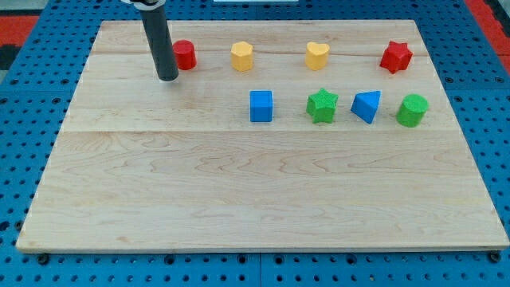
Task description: Push the green circle into the blue triangle
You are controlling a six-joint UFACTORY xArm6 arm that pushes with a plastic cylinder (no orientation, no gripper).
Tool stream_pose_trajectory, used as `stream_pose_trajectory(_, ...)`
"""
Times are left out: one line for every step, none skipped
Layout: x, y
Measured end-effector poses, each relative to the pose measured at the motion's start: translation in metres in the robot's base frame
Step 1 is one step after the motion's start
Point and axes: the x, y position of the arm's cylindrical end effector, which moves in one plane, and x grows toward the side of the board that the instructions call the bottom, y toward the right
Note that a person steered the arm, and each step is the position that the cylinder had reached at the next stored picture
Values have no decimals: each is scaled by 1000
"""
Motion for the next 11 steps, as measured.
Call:
stream_pose_trajectory(1, 0)
stream_pose_trajectory(-1, 10)
stream_pose_trajectory(-3, 52)
stream_pose_trajectory(-3, 60)
stream_pose_trajectory(-13, 91)
stream_pose_trajectory(-1, 158)
stream_pose_trajectory(7, 187)
stream_pose_trajectory(3, 268)
stream_pose_trajectory(10, 304)
stream_pose_trajectory(19, 378)
stream_pose_trajectory(62, 458)
